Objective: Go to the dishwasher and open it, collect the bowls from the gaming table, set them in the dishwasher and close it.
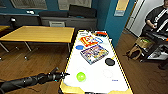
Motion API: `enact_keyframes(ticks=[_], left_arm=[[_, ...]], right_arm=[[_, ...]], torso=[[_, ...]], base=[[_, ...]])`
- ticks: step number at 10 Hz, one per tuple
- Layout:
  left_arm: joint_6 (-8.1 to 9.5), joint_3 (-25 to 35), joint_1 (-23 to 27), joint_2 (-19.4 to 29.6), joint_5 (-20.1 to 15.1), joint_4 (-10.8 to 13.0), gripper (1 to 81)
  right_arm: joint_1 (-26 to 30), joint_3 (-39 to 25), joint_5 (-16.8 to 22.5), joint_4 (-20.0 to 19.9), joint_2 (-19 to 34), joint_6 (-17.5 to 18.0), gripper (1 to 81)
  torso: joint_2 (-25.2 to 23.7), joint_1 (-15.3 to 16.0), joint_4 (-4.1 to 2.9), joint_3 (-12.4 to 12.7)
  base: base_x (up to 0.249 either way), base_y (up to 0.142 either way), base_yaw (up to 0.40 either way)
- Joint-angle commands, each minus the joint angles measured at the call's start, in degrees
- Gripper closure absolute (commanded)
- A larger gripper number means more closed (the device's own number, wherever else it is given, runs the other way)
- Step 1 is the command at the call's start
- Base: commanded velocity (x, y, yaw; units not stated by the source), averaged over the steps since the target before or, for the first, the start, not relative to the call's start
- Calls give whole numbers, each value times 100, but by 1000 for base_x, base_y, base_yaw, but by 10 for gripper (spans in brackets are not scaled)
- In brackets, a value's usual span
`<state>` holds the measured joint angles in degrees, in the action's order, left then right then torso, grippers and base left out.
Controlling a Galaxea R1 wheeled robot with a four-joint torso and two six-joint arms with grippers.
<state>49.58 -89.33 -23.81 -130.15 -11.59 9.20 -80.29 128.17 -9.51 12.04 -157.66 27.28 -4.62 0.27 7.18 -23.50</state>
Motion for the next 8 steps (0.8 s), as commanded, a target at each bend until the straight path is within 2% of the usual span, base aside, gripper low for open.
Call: enact_keyframes(ticks=[1, 3, 6, 8], left_arm=[[-1, -286, 601, -248, -185, 108, 10], [17, -584, 557, -486, -264, 38, 10], [17, -1032, 381, -881, -273, 82, 10], [25, -1122, 329, -1040, -265, 90, 10]], right_arm=[[131, -65, 283, 105, 48, -12, 811], [157, -65, 283, 97, 13, -12, 811], [166, -65, 283, 96, 4, -12, 811], [157, -57, 283, 105, 4, -12, 811]], torso=[[0, 0, 0, 0], [0, 0, 0, 0], [0, 0, 0, 0], [0, 2, 0, 0]], base=[[0, 0, 0], [0, 0, 0], [0, 0, 0], [0, 0, 0]])
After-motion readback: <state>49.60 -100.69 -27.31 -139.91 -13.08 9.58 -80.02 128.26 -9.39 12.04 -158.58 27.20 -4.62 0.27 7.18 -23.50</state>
